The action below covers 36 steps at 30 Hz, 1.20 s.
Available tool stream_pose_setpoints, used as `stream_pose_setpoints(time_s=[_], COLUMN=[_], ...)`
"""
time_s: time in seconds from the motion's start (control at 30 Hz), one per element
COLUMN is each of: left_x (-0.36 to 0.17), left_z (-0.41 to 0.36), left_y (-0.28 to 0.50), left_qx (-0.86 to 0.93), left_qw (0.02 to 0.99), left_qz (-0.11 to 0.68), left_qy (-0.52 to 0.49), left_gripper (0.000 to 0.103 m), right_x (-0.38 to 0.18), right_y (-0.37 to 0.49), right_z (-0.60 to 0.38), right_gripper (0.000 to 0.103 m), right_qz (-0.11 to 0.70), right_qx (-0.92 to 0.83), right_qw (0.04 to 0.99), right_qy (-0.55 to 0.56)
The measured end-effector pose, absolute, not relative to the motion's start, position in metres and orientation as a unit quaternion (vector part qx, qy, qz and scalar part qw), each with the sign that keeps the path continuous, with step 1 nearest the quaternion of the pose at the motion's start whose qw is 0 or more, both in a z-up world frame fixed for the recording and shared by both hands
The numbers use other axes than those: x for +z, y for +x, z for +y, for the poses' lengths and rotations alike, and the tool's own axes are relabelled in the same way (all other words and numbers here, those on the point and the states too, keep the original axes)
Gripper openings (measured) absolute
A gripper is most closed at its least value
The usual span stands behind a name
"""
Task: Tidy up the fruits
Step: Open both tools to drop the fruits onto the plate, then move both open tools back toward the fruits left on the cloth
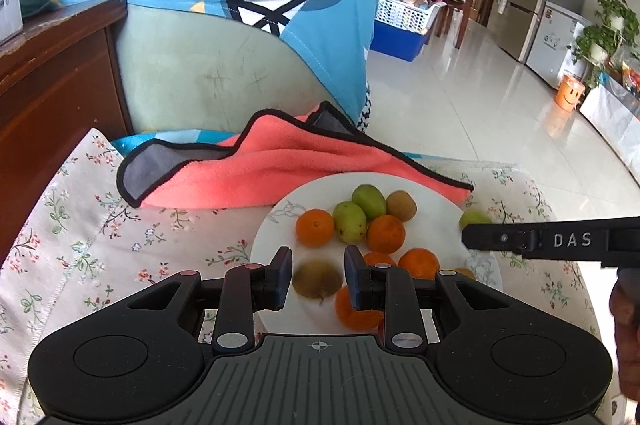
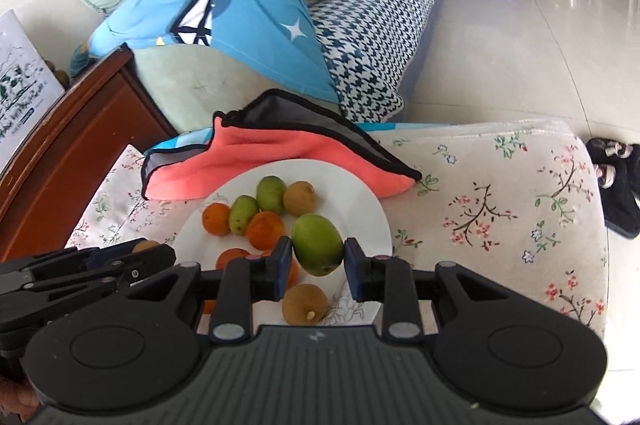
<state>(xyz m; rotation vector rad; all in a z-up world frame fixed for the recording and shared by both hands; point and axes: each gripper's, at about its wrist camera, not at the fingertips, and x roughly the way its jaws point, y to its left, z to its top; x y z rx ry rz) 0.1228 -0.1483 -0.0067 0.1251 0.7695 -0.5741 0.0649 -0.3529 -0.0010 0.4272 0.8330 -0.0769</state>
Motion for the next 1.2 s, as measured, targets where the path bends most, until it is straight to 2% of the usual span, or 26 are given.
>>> stream_pose_setpoints(time_s=[0.07,0.17,0.23,0.3,0.37,0.87,1.2], left_x=[-0.004,0.004,0.013,0.021,0.027,0.037,0.022], left_z=[-0.150,-0.149,-0.148,-0.145,-0.140,-0.087,-0.061], left_y=[0.123,0.121,0.119,0.115,0.111,0.089,0.086], left_qx=[-0.275,-0.272,-0.268,-0.260,-0.248,-0.228,-0.204], left_qw=[0.886,0.890,0.895,0.902,0.906,0.903,0.897], left_qz=[0.369,0.363,0.353,0.342,0.338,0.357,0.377], left_qy=[0.058,0.045,0.041,0.046,0.052,0.067,0.106], left_gripper=[0.028,0.034,0.039,0.053,0.057,0.058,0.059], right_x=[-0.003,0.002,0.007,0.011,0.014,0.035,0.025], right_y=[0.066,0.065,0.064,0.063,0.063,0.044,0.036], right_z=[-0.355,-0.358,-0.357,-0.356,-0.355,-0.320,-0.276], right_gripper=[0.031,0.031,0.031,0.031,0.031,0.032,0.032], right_qz=[0.403,0.393,0.385,0.381,0.378,0.379,0.407], right_qx=[-0.042,-0.042,-0.041,-0.040,-0.035,0.019,0.080], right_qw=[0.887,0.887,0.891,0.893,0.893,0.899,0.894], right_qy=[0.223,0.238,0.235,0.237,0.239,0.221,0.172])
